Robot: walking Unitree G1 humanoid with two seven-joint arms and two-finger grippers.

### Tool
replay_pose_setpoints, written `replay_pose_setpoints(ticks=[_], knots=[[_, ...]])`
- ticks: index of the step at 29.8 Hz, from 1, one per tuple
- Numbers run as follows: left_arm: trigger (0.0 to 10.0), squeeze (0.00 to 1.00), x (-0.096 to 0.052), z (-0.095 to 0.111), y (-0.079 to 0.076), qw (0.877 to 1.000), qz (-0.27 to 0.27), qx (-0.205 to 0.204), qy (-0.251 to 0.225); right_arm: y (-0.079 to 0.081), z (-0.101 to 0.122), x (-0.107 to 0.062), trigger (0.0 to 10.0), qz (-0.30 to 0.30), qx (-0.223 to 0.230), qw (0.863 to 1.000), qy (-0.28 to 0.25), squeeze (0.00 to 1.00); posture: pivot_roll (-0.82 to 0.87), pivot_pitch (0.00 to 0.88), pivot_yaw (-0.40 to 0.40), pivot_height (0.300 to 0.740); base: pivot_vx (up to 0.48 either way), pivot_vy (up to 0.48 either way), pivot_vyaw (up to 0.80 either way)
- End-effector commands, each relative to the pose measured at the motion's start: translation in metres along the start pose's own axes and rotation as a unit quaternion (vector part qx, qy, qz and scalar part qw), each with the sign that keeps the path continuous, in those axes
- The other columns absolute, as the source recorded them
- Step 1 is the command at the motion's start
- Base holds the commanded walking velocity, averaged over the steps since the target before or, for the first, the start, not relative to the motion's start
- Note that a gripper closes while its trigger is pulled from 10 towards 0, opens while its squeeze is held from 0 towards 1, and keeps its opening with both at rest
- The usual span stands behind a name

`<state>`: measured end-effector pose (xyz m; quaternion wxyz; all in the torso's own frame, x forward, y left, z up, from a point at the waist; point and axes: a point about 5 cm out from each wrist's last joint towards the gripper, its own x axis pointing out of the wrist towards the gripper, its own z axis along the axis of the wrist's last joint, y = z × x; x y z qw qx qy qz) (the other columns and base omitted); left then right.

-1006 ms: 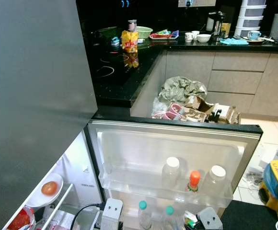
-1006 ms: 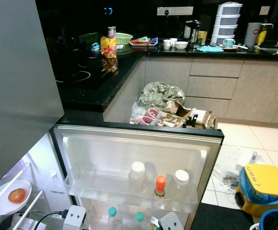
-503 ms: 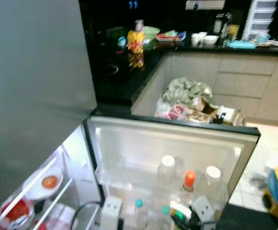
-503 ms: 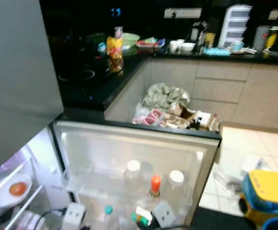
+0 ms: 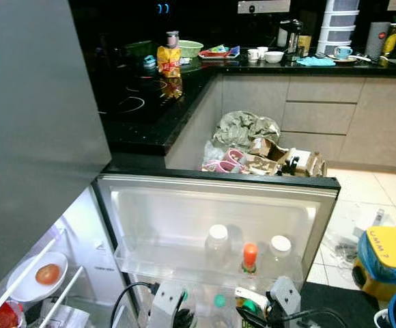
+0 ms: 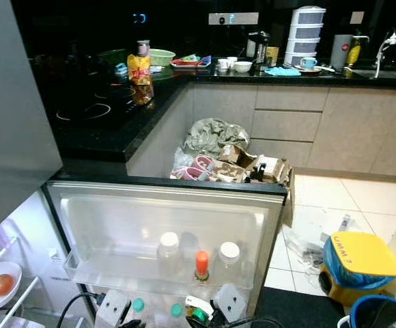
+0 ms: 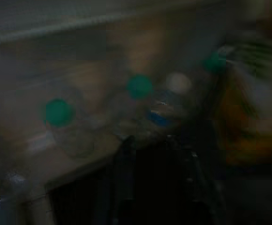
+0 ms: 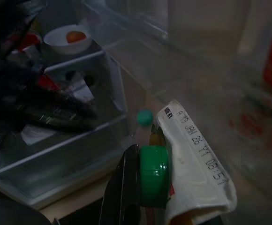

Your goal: Restocking fridge

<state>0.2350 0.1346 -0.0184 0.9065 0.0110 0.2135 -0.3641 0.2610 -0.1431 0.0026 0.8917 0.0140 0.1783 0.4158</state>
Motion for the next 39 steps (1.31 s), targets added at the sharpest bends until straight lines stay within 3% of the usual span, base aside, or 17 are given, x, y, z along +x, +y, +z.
replay_pose_setpoints(ticks=[1, 5, 7, 16, 22, 23, 34, 39], knots=[[10.0, 1.00, -0.003, 0.000, -0.003, 0.999, -0.045, 0.006, 0.003, -0.003, 0.005, -0.001, 10.0, 0.004, 0.003, 1.000, -0.010, 0.00, -0.06, 0.049, 0.006, 0.740, 0.000, 0.000, 0.00], [10.0, 1.00, -0.004, 0.007, -0.008, 0.995, -0.101, 0.012, -0.002, 0.001, 0.005, -0.001, 10.0, 0.034, 0.014, 0.999, -0.014, 0.00, -0.06, 0.047, 0.007, 0.740, 0.000, 0.000, 0.00], [10.0, 1.00, -0.002, 0.012, -0.011, 0.990, -0.136, 0.028, 0.002, 0.007, 0.010, -0.002, 10.0, 0.080, 0.024, 0.996, -0.044, 0.00, -0.06, 0.048, 0.012, 0.740, 0.000, 0.000, 0.00], [10.0, 1.00, 0.008, 0.023, -0.014, 0.982, -0.182, 0.052, 0.018, 0.020, 0.017, -0.003, 10.0, 0.173, 0.039, 0.981, -0.076, 0.00, -0.07, 0.051, 0.022, 0.740, 0.000, 0.000, 0.00], [10.0, 1.00, 0.014, 0.029, -0.014, 0.981, -0.178, 0.078, 0.017, 0.028, 0.019, -0.004, 10.0, 0.216, 0.044, 0.973, -0.071, 0.00, -0.08, 0.051, 0.022, 0.740, 0.000, 0.000, 0.00], [10.0, 0.00, 0.017, 0.031, -0.015, 0.981, -0.176, 0.080, 0.013, 0.031, 0.019, -0.005, 10.0, 0.232, 0.048, 0.969, -0.069, 0.00, -0.08, 0.049, 0.022, 0.740, 0.000, 0.000, 0.00], [10.0, 0.00, 0.026, 0.046, -0.024, 0.972, -0.220, 0.079, -0.012, 0.038, 0.028, -0.009, 10.0, 0.287, 0.048, 0.954, -0.072, 0.00, -0.08, 0.040, 0.021, 0.740, 0.000, 0.000, 0.00], [10.0, 0.00, 0.028, 0.049, -0.024, 0.974, -0.215, 0.070, -0.022, 0.038, 0.031, -0.008, 10.0, 0.285, 0.054, 0.954, -0.079, 0.00, -0.08, 0.040, 0.018, 0.740, 0.000, 0.000, 0.00]])
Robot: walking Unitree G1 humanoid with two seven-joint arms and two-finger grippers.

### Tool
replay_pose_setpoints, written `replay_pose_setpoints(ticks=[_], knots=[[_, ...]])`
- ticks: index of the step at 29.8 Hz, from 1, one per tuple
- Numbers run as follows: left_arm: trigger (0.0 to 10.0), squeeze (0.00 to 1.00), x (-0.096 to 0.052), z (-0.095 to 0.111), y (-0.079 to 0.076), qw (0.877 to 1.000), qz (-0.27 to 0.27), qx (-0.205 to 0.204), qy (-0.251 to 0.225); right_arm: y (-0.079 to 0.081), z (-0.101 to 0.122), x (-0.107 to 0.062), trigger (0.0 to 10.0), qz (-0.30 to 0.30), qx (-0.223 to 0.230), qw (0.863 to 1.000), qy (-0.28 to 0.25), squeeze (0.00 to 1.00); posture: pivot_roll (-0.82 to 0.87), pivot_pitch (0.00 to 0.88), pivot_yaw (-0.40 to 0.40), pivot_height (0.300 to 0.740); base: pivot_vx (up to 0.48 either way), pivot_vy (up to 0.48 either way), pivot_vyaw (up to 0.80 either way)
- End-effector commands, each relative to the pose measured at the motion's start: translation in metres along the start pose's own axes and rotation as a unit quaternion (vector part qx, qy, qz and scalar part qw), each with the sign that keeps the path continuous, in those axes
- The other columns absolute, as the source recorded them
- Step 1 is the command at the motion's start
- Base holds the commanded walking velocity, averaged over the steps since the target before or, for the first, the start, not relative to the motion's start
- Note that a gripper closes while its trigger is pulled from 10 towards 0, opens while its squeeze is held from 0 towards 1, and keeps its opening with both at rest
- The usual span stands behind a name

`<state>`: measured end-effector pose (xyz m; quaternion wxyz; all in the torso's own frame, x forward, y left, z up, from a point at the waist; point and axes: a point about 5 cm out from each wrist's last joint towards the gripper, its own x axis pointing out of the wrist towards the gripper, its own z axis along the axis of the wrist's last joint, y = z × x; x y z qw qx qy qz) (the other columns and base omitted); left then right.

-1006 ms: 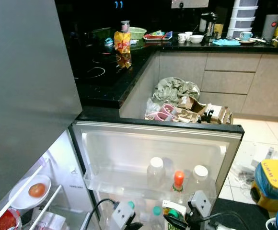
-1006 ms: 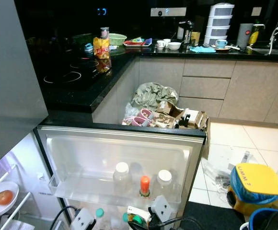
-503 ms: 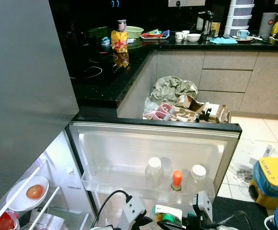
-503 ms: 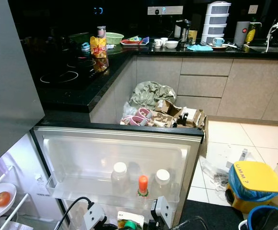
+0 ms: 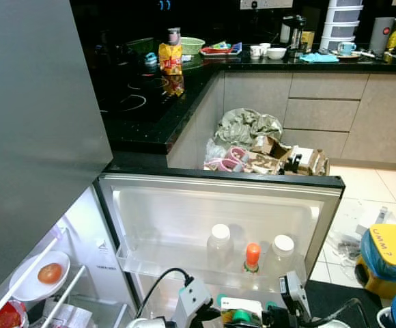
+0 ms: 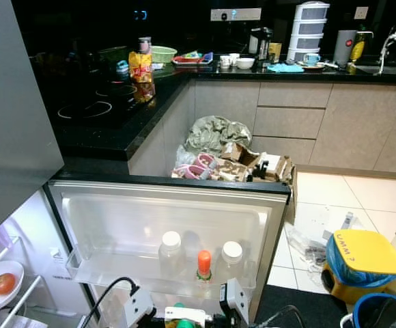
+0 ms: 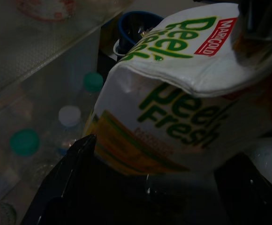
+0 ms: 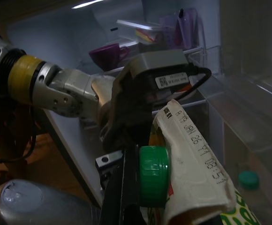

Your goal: Restocking fridge

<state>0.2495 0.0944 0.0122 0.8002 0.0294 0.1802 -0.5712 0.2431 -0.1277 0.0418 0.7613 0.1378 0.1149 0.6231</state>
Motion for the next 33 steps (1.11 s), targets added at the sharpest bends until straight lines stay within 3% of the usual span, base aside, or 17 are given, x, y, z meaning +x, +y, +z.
replay_pose_setpoints(ticks=[1, 7, 8, 11, 18, 26, 33], knots=[[10.0, 0.00, 0.004, 0.008, 0.003, 1.000, 0.011, 0.001, -0.017, 0.005, -0.003, 0.006, 10.0, 0.020, 0.009, 1.000, 0.002, 0.00, -0.08, 0.041, 0.019, 0.740, 0.000, 0.000, 0.00], [10.0, 0.00, 0.000, 0.001, 0.005, 1.000, 0.028, 0.013, 0.004, 0.002, -0.003, 0.006, 10.0, 0.003, 0.001, 1.000, 0.011, 0.00, -0.08, 0.044, 0.021, 0.740, 0.000, 0.000, 0.00], [10.0, 0.00, -0.009, -0.003, 0.012, 0.998, 0.060, 0.016, 0.016, -0.009, -0.004, 0.009, 10.0, -0.048, -0.023, 0.998, 0.036, 0.00, -0.08, 0.047, 0.024, 0.740, 0.000, 0.000, 0.00], [10.0, 0.00, -0.015, -0.005, 0.017, 0.996, 0.083, 0.018, 0.021, -0.015, -0.003, 0.012, 10.0, -0.073, -0.033, 0.996, 0.040, 0.00, -0.07, 0.050, 0.023, 0.740, 0.000, 0.000, 0.00], [10.0, 0.00, -0.030, -0.007, 0.027, 0.992, 0.118, 0.021, 0.033, -0.018, 0.001, 0.022, 10.0, -0.071, -0.030, 0.996, 0.034, 0.00, -0.06, 0.058, 0.011, 0.740, 0.000, 0.000, 0.00], [10.0, 0.00, -0.055, -0.009, 0.038, 0.989, 0.139, 0.028, 0.044, -0.020, 0.005, 0.049, 10.0, -0.078, -0.040, 0.996, 0.015, 0.00, -0.03, 0.070, 0.004, 0.740, 0.000, 0.000, 0.00], [10.0, 0.00, -0.064, -0.012, 0.040, 0.987, 0.148, 0.032, 0.052, -0.021, 0.008, 0.057, 10.0, -0.075, -0.039, 0.996, 0.007, 0.00, -0.02, 0.071, 0.000, 0.740, 0.000, 0.000, 0.00]])
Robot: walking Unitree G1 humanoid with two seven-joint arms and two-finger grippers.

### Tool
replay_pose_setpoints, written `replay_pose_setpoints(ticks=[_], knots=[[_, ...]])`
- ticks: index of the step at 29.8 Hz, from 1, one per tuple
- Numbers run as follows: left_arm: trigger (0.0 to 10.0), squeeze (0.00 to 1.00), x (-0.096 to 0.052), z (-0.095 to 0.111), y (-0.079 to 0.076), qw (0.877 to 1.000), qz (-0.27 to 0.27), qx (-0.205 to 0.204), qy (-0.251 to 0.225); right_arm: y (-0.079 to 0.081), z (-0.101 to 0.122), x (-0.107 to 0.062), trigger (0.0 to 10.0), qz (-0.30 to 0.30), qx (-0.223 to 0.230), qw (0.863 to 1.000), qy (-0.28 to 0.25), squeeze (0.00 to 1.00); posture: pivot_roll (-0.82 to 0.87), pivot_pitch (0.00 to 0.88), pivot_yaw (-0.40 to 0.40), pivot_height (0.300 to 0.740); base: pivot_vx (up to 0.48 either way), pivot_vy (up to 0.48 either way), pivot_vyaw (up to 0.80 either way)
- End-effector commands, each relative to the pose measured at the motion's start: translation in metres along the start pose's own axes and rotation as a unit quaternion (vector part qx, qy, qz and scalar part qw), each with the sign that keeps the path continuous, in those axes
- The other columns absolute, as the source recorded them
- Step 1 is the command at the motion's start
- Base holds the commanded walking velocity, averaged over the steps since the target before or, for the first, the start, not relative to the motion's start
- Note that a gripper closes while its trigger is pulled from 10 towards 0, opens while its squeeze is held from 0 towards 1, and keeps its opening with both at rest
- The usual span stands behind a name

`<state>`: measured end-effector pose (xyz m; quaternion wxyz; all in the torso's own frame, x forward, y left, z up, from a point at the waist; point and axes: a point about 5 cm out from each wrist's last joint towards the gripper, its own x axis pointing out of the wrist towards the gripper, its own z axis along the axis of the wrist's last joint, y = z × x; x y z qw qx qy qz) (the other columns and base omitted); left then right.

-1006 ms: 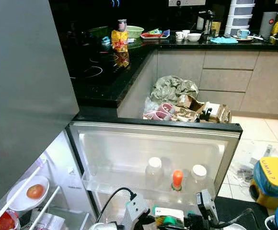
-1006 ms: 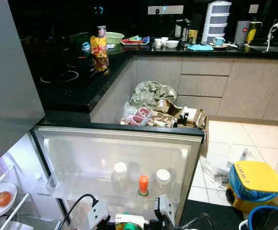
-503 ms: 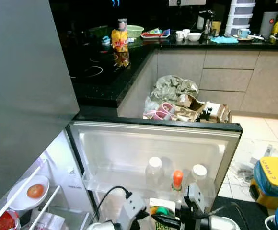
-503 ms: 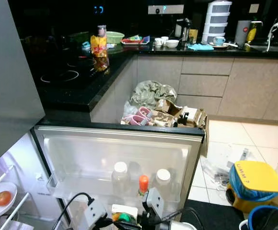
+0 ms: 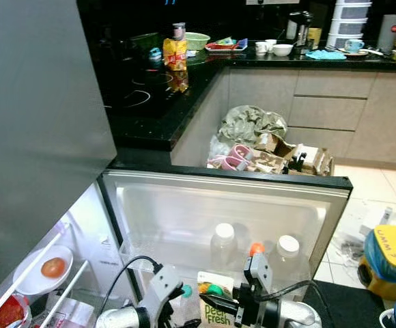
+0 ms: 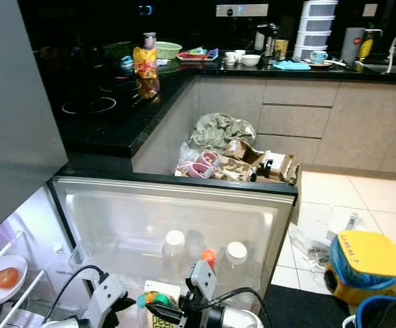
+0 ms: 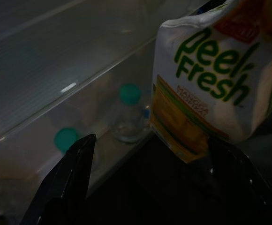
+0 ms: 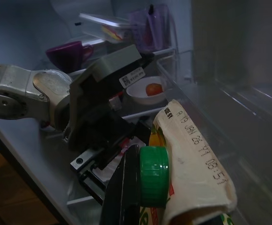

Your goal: Restocking fridge

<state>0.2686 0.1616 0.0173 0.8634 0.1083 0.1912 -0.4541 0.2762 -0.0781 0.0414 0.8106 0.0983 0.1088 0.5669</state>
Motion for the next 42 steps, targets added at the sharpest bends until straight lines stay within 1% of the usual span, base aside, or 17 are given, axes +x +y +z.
replay_pose_setpoints(ticks=[1, 5, 7, 9, 10, 12, 13, 16, 17, 19, 23, 26, 34, 35, 38, 40, 42], knots=[[10.0, 0.00, -0.006, -0.005, 0.002, 1.000, 0.004, -0.001, 0.006, 0.000, 0.001, 0.002, 10.0, 0.002, -0.005, 1.000, 0.000, 0.00, -0.02, 0.071, 0.000, 0.740, 0.000, 0.000, 0.00], [10.0, 0.00, 0.006, 0.000, -0.012, 1.000, -0.028, 0.006, -0.009, -0.004, -0.005, -0.013, 10.0, -0.010, 0.008, 1.000, 0.009, 0.00, -0.02, 0.070, 0.006, 0.740, 0.000, 0.000, 0.00], [10.0, 0.00, 0.010, 0.002, -0.014, 0.999, -0.035, 0.008, -0.013, -0.005, -0.006, -0.018, 10.0, -0.012, 0.011, 1.000, 0.008, 0.00, -0.02, 0.070, 0.006, 0.740, 0.000, 0.000, 0.00], [10.0, 0.00, 0.023, 0.012, -0.022, 0.998, -0.060, 0.006, -0.030, -0.004, -0.010, -0.037, 10.0, 0.007, 0.028, 1.000, 0.010, 0.00, -0.03, 0.068, 0.025, 0.740, 0.000, 0.000, 0.00], [10.0, 0.00, 0.023, 0.012, -0.022, 0.998, -0.060, 0.006, -0.030, -0.004, -0.010, -0.037, 10.0, 0.007, 0.028, 1.000, 0.010, 0.00, -0.03, 0.068, 0.025, 0.740, 0.000, 0.000, 0.00], [10.0, 0.00, 0.037, 0.025, -0.028, 0.995, -0.084, 0.005, -0.045, -0.001, -0.014, -0.056, 10.0, 0.017, 0.036, 0.999, 0.015, 0.00, -0.05, 0.065, 0.044, 0.740, 0.000, 0.000, 0.00], [10.0, 0.00, 0.037, 0.025, -0.028, 0.995, -0.084, 0.005, -0.045, -0.001, -0.014, -0.056, 10.0, 0.017, 0.036, 0.999, 0.015, 0.00, -0.05, 0.065, 0.044, 0.740, 0.000, 0.000, 0.00], [10.0, 0.00, 0.050, 0.037, -0.034, 0.993, -0.106, 0.008, -0.059, -0.001, -0.017, -0.073, 10.0, 0.007, 0.038, 0.999, 0.019, 0.00, -0.07, 0.062, 0.064, 0.740, 0.000, 0.000, 0.00], [10.0, 0.00, 0.050, 0.037, -0.034, 0.993, -0.106, 0.008, -0.059, -0.001, -0.017, -0.073, 10.0, 0.007, 0.038, 0.999, 0.019, 0.00, -0.07, 0.062, 0.064, 0.740, 0.000, 0.000, 0.00], [10.0, 0.00, 0.062, 0.048, -0.041, 0.989, -0.127, 0.000, -0.072, -0.003, -0.016, -0.087, 10.0, -0.014, 0.040, 0.999, 0.013, 0.00, -0.09, 0.059, 0.076, 0.740, 0.000, 0.000, 0.00], [10.0, 0.00, 0.071, 0.054, -0.049, 0.986, -0.149, -0.014, -0.080, -0.006, -0.011, -0.094, 10.0, -0.030, 0.040, 0.999, -0.004, 0.00, -0.12, 0.050, 0.097, 0.740, 0.000, 0.000, 0.00], [10.0, 0.00, 0.074, 0.054, -0.055, 0.982, -0.172, -0.020, -0.075, -0.008, -0.003, -0.094, 10.0, -0.035, 0.041, 0.998, -0.020, 0.00, -0.14, 0.040, 0.106, 0.740, 0.000, 0.000, 0.00], [10.0, 0.01, 0.071, 0.045, -0.055, 0.982, -0.182, -0.011, -0.052, -0.016, 0.006, -0.097, 10.0, -0.055, 0.027, 0.998, -0.027, 0.00, -0.13, 0.038, 0.098, 0.740, 0.000, 0.000, 0.00], [10.0, 0.59, 0.068, 0.041, -0.051, 0.984, -0.169, -0.023, -0.050, -0.020, 0.013, -0.097, 10.0, -0.064, 0.027, 0.997, -0.041, 0.00, -0.12, 0.043, 0.081, 0.740, 0.000, 0.000, 0.00], [10.0, 0.59, 0.067, 0.040, -0.050, 0.985, -0.163, -0.028, -0.051, -0.021, 0.014, -0.097, 10.0, -0.065, 0.028, 0.997, -0.044, 0.00, -0.12, 0.043, 0.081, 0.740, 0.000, 0.000, 0.00], [10.0, 1.00, 0.064, 0.036, -0.048, 0.987, -0.149, -0.041, -0.052, -0.021, 0.018, -0.093, 10.0, -0.054, 0.027, 0.997, -0.044, 0.00, -0.11, 0.048, 0.064, 0.740, 0.000, 0.000, 0.00], [10.0, 1.00, 0.060, 0.031, -0.046, 0.988, -0.134, -0.056, -0.056, -0.019, 0.020, -0.086, 10.0, -0.035, 0.026, 0.998, -0.041, 0.00, -0.10, 0.050, 0.045, 0.740, 0.000, 0.000, 0.00]])
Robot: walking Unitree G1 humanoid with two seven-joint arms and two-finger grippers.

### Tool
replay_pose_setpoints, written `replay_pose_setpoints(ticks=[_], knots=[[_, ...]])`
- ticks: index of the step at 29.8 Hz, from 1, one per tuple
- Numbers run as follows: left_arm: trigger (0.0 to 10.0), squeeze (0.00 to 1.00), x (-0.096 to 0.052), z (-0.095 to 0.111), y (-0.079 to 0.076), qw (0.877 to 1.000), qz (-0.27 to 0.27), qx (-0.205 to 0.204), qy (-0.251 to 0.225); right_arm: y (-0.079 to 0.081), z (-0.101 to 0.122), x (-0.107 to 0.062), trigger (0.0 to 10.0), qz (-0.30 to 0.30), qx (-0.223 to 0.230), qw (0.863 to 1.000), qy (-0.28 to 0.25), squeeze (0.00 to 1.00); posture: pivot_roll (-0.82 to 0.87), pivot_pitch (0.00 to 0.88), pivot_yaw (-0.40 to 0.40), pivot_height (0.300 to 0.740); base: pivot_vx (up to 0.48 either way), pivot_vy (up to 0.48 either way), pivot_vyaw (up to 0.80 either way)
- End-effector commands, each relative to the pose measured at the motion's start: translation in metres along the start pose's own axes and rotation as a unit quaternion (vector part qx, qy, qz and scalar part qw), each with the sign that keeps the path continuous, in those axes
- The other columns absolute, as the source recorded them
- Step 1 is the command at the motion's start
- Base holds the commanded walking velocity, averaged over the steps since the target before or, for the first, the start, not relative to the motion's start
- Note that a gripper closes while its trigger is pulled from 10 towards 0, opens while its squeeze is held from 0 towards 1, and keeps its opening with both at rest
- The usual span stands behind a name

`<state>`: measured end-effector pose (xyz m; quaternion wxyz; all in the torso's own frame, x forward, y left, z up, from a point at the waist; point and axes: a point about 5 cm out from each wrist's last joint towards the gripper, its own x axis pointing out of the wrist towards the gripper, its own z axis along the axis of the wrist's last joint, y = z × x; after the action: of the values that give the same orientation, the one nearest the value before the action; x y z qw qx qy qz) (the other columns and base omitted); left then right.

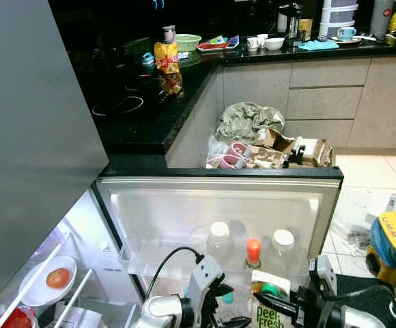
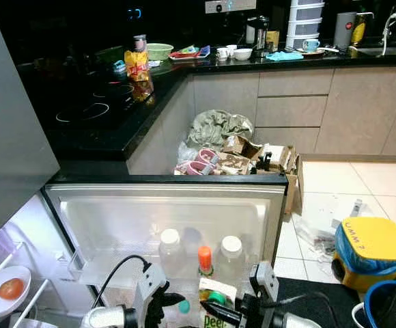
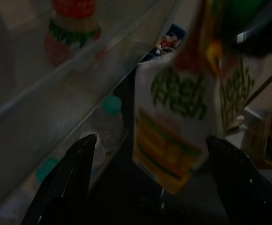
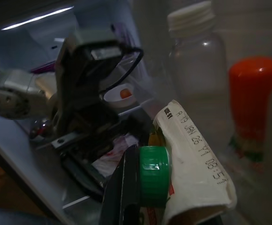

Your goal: Restocking fridge

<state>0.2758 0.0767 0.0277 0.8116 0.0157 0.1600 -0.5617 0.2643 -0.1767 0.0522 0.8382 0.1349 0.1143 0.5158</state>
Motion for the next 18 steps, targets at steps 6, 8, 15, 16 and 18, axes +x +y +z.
replay_pose_setpoints(ticks=[6, 8, 15, 16, 18], knots=[[10.0, 1.00, -0.013, -0.018, -0.005, 0.999, 0.024, -0.029, 0.003, 0.008, 0.007, 0.027, 10.0, 0.054, -0.005, 0.999, -0.001, 0.00, -0.08, 0.052, 0.011, 0.740, 0.000, 0.000, 0.00], [10.0, 0.65, -0.018, -0.022, -0.004, 0.999, 0.031, -0.027, 0.006, 0.010, 0.006, 0.030, 10.0, 0.065, -0.001, 0.998, 0.004, 0.00, -0.07, 0.052, -0.001, 0.740, 0.000, 0.000, 0.00], [10.0, 0.00, -0.028, -0.028, -0.006, 0.999, 0.007, -0.012, 0.038, 0.008, 0.011, 0.038, 10.0, 0.070, 0.000, 0.998, 0.002, 0.00, -0.06, 0.057, -0.011, 0.740, 0.000, 0.000, 0.00], [10.0, 0.00, -0.030, -0.030, -0.008, 0.999, -0.003, -0.003, 0.053, 0.006, 0.012, 0.039, 10.0, 0.062, -0.003, 0.998, 0.002, 0.00, -0.06, 0.057, -0.011, 0.740, 0.000, 0.000, 0.00], [10.0, 0.00, -0.035, -0.034, -0.005, 0.998, 0.006, 0.000, 0.067, 0.003, 0.012, 0.038, 10.0, 0.045, -0.008, 0.999, 0.011, 0.00, -0.06, 0.057, -0.011, 0.740, 0.000, 0.000, 0.00]])
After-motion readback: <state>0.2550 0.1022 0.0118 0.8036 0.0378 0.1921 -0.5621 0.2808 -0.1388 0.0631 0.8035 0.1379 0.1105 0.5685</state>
